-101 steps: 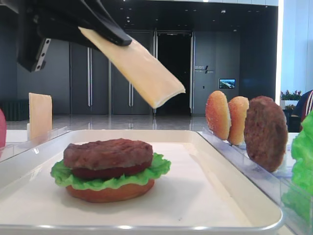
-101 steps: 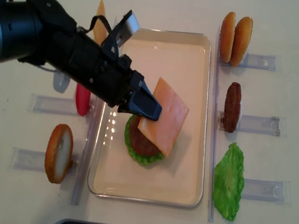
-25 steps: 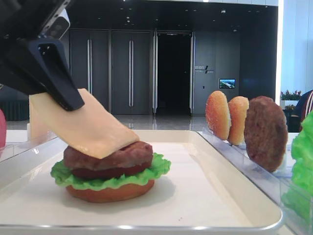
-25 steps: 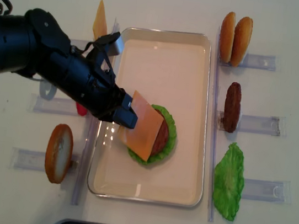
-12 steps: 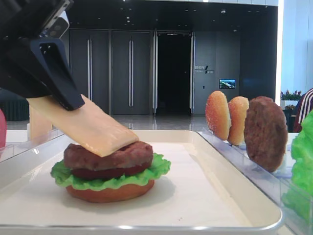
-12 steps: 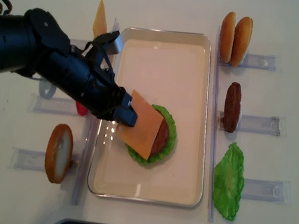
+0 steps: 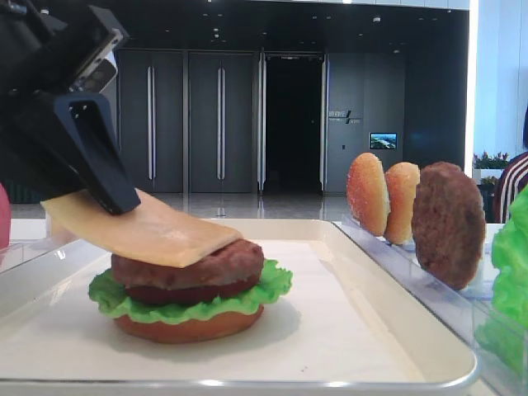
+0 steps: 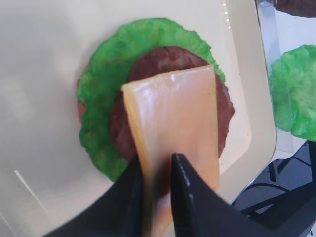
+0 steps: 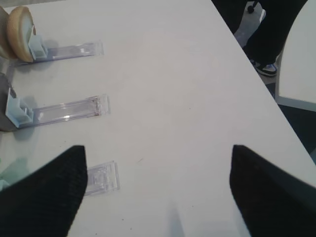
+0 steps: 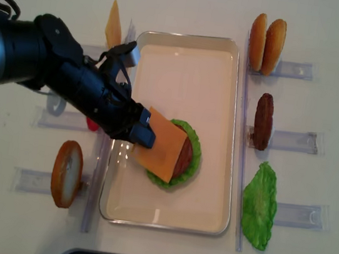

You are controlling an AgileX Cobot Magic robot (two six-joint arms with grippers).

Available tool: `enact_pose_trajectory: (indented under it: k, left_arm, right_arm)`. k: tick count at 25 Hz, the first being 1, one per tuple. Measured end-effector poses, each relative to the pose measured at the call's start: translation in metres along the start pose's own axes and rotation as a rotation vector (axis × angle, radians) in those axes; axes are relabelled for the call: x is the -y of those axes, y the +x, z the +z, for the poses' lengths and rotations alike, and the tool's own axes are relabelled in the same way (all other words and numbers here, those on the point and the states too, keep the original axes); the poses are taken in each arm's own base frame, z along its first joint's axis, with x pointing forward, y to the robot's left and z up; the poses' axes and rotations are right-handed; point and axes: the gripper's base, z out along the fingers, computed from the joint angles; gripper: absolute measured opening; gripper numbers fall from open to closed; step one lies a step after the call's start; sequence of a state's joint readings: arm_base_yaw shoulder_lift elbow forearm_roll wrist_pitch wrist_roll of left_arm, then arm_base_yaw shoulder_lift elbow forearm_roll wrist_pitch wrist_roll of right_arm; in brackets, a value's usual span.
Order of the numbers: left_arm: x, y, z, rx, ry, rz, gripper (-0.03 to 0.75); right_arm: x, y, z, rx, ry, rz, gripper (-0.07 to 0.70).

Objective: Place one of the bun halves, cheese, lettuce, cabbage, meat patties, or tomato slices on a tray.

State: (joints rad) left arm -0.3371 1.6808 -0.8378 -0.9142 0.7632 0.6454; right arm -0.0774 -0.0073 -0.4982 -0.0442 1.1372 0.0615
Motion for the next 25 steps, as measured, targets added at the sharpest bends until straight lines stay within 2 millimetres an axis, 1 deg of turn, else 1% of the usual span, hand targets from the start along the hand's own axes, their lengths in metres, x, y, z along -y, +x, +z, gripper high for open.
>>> enact_pose_trajectory:
  k: [2, 4, 9, 13, 16, 20, 25]
  left_arm:
    - [-0.002, 0.000, 0.002, -0.007, -0.002, -0.013, 0.141]
    - [-0.002, 0.000, 0.003, -0.003, -0.005, -0.017, 0.188]
    - [-0.002, -0.001, 0.003, 0.002, -0.005, -0.022, 0.421]
    - [-0.002, -0.001, 0.003, 0.001, -0.005, -0.023, 0.573]
    - [-0.003, -0.001, 0.003, 0.000, -0.008, -0.020, 0.659]
    - [0.001, -0.010, -0.005, 0.015, -0.041, 0.008, 0.688]
    - [0.011, -0.026, -0.032, -0.001, -0.139, 0.067, 0.692]
  right_arm:
    - [0.000, 0.000, 0.000, 0.000, 0.000, 0.000, 0.587]
    - [0.000, 0.000, 0.000, 0.000, 0.000, 0.000, 0.587]
    - [0.000, 0.000, 0.000, 0.000, 0.000, 0.000, 0.587]
    - [0.000, 0.000, 0.000, 0.000, 0.000, 0.000, 0.587]
    - [0.000, 0.000, 0.000, 0.000, 0.000, 0.000, 0.587]
    - [0.000, 0.000, 0.000, 0.000, 0.000, 0.000, 0.587]
    - [0.000, 0.000, 0.000, 0.000, 0.000, 0.000, 0.587]
